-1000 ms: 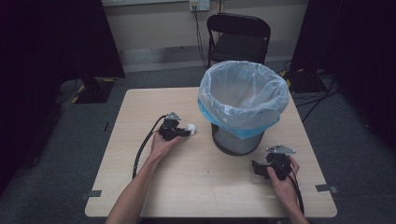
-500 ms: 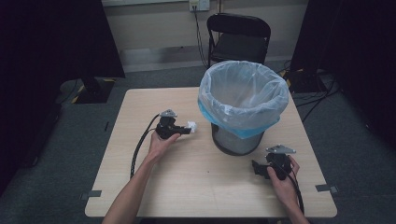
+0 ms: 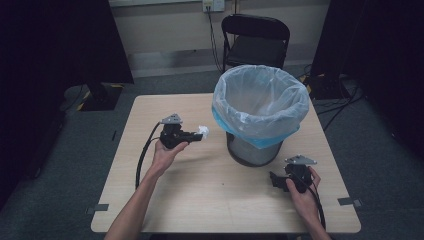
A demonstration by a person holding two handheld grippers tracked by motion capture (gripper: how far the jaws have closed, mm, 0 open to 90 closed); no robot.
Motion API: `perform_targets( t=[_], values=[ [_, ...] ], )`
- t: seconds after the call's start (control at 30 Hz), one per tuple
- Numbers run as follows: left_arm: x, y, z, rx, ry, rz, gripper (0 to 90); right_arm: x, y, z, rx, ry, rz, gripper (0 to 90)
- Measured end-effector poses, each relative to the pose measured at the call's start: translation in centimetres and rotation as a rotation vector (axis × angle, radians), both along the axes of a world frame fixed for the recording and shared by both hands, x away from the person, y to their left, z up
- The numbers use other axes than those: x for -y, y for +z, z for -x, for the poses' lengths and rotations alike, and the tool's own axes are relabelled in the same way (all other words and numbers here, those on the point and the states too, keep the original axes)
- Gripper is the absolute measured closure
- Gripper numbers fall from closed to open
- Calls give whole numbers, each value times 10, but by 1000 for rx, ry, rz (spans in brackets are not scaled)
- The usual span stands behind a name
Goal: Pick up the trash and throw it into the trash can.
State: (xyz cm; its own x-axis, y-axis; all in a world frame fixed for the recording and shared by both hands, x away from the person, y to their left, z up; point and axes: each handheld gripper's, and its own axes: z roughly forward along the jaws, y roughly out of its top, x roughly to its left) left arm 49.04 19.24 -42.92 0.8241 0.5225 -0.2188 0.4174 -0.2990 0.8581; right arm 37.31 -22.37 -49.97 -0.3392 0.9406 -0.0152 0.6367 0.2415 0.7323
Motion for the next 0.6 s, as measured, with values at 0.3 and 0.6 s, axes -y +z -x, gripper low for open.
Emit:
perform_targets(
  t=[0.3,0.6],
  values=[
    [-12,20,17,41,-6,76,850,0,0,0,0,0,0,111],
    [-15,53,31,109,-40,133,850,0,0,0,0,0,0,112]
  ],
)
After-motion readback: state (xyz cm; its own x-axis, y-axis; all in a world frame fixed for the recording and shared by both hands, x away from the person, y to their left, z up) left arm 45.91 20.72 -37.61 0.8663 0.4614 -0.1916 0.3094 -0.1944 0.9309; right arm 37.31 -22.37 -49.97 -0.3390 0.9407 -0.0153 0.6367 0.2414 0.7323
